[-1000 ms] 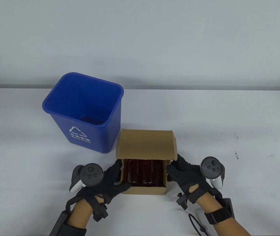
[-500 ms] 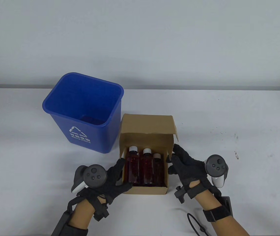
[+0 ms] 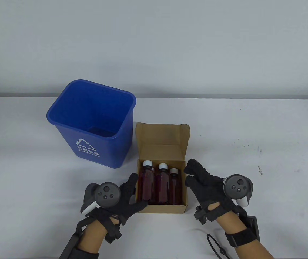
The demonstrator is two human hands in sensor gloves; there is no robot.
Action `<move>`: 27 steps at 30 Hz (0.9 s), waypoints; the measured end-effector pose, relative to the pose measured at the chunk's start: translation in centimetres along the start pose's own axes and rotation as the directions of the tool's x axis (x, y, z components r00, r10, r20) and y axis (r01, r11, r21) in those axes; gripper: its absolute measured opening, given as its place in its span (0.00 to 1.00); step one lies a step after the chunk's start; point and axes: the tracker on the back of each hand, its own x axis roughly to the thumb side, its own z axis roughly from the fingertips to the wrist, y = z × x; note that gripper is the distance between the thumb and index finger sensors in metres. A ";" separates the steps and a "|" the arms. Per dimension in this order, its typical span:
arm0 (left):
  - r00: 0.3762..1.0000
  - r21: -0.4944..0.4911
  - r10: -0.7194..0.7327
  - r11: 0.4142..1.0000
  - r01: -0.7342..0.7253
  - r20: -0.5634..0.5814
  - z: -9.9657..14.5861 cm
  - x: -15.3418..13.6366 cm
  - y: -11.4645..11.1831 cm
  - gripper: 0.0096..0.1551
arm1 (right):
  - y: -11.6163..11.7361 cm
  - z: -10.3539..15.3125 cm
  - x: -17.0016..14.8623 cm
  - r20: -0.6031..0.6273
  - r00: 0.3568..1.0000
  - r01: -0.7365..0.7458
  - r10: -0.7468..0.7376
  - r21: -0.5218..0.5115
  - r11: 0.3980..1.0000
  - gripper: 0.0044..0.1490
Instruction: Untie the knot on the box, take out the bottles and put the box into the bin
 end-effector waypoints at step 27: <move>0.977 0.062 -0.213 0.975 0.213 -0.001 0.8 1.6 0.2 0.61 | 3.9 1.3 0.8 0.038 0.940 -0.323 0.340 0.420 0.848 0.55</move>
